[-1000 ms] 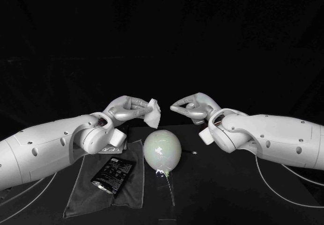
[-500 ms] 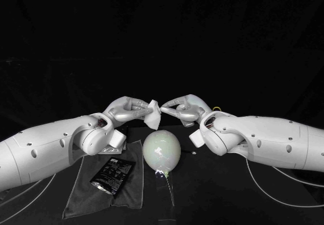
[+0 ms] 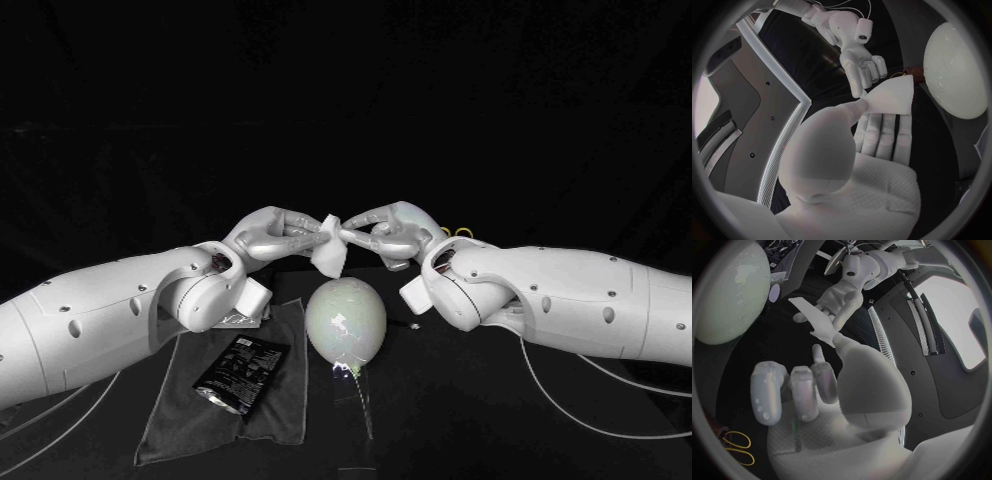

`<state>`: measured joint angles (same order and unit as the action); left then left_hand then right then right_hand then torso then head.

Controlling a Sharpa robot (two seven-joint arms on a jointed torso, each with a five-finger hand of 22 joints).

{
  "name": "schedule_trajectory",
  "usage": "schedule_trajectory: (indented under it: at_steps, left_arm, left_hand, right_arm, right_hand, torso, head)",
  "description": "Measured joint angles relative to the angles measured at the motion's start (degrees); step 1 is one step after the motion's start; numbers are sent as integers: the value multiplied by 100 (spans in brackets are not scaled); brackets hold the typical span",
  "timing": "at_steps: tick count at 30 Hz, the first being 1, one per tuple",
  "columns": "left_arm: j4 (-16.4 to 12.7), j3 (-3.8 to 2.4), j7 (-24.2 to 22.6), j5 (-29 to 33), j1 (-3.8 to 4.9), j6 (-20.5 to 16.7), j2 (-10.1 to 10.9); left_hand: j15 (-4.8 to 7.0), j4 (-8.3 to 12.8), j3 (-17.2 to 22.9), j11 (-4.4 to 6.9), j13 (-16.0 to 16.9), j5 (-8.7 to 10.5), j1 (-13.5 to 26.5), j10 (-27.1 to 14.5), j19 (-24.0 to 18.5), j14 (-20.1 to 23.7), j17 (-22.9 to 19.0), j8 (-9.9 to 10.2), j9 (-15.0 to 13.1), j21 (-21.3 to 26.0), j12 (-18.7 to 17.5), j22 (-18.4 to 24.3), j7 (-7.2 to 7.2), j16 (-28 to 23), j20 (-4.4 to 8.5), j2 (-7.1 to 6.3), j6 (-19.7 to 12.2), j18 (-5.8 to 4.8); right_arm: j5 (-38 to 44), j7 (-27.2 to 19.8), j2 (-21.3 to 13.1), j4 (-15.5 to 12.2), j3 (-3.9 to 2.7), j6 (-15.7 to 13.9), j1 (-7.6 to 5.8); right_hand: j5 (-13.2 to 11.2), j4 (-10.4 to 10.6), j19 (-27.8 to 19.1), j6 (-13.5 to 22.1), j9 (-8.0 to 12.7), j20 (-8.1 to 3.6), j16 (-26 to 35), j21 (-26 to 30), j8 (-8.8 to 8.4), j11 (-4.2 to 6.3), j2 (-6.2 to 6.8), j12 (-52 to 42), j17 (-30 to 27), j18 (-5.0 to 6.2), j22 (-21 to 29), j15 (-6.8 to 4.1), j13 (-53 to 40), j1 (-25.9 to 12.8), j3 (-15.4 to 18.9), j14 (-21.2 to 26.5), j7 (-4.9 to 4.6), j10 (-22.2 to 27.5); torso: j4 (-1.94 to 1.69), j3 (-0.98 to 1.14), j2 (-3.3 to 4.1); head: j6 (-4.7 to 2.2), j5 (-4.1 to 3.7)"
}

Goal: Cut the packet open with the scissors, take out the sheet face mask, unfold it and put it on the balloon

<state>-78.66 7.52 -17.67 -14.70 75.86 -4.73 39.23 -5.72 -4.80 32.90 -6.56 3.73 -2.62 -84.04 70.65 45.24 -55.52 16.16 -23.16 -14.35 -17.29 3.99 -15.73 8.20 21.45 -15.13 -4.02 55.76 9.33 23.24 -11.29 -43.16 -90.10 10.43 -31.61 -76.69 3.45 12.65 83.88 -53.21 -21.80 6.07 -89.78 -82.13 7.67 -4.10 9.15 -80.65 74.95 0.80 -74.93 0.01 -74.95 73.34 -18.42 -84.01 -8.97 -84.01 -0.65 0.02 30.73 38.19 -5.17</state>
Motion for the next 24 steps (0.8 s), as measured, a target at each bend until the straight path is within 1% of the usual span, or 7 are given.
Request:
schedule_trajectory:
  at_steps: [6, 10, 11, 13, 16, 19, 24]
  left_arm:
    - [-33, -1, -2, -18, -4, 29, 12]
    - [-37, -1, -2, -26, -4, 39, 13]
    - [-37, -2, -2, -29, -5, 41, 13]
    - [-36, -2, -2, -33, -5, 43, 12]
    - [-28, -2, -2, -37, -5, 44, 11]
    - [-16, -2, -2, -43, -6, 44, 11]
    - [-1, -2, 3, -53, -6, 43, 11]
  left_hand:
    - [0, 41, 9, 0, 0, 0, 16, 0, 1, 0, 14, 9, -2, -36, 0, -20, 1, 0, -1, 15, -1, -2]
    - [-1, 46, 14, 0, 0, 0, 46, 0, 1, 1, 19, 12, -2, -36, 0, -30, 1, 0, -1, 16, -1, -4]
    - [-1, 46, 14, 0, 0, 0, 46, 0, -1, 1, 20, 13, -3, -36, 0, -31, 1, 0, 0, 15, -1, -3]
    - [-1, 46, 14, 0, 0, 0, 46, 0, -20, 1, 20, 13, -3, -36, 0, -36, 1, 0, 19, 15, -2, -5]
    - [-1, 46, 14, 0, 0, 0, 46, 0, -20, 1, 27, 13, -3, -61, 0, -46, 1, 22, 19, 15, -2, -5]
    - [-1, 46, 14, 0, 0, 1, 46, 0, -20, 1, 31, 14, -4, -61, 0, -50, 1, 22, 19, 15, -2, -6]
    - [-2, 64, 31, 0, 0, 11, 87, 0, -42, 2, 42, 23, -103, -84, 0, -69, 9, 22, -2, 19, -11, -7]
  right_arm:
    - [-2, 1, 20, 41, 0, 25, 1]
    - [-1, 6, 25, 43, 0, 47, 2]
    - [2, 7, 25, 42, 0, 55, 3]
    - [8, 9, 23, 36, 0, 69, 3]
    - [15, 9, 14, 28, 0, 87, 3]
    - [22, 9, -1, 19, 0, 104, 4]
    - [34, -1, -22, -6, 0, 127, 4]
  right_hand:
    - [0, -17, 19, -2, 0, 23, 3, -17, 0, 0, -62, -30, 0, 1, 2, 0, 2, 62, 17, 0, -2, 1]
    - [0, -39, 12, -209, -13, 32, 4, -88, 51, 1, -160, -88, 0, 1, 2, 0, 5, 208, 39, 0, 18, 1]
    - [0, -39, 12, -230, -19, 32, 4, -91, 55, 1, -161, -88, 0, 1, 1, 0, 5, 210, 40, 0, 37, 1]
    - [-24, -58, 12, -358, -40, 32, 14, -109, 140, 11, -246, -118, 0, 1, 1, 0, 4, 295, 21, 0, 68, 11]
    - [-24, -65, 11, -532, -75, 30, 18, -119, 253, 90, -295, -132, -1, 1, -1, -29, 4, 344, 14, 15, 158, 13]
    - [-24, -61, 3, -635, -95, -44, 1, -136, 319, 124, -296, -133, -3, 0, -1, -87, 3, 345, 18, -1, 214, -2]
    - [-24, -48, 13, -774, -137, -95, -2, -230, 453, 226, -404, -185, -5, 1, -3, -148, 0, 452, 31, -4, 324, 2]
  torso:
    - [-1, 0, 1]
    - [1, 1, 1]
    - [2, 1, 1]
    - [3, 1, 1]
    - [3, 0, 1]
    - [5, 1, 1]
    - [5, 3, 1]
  head:
    - [1, 8]
    - [13, 15]
    - [15, 15]
    - [18, 16]
    - [23, 20]
    - [29, 20]
    - [37, 21]
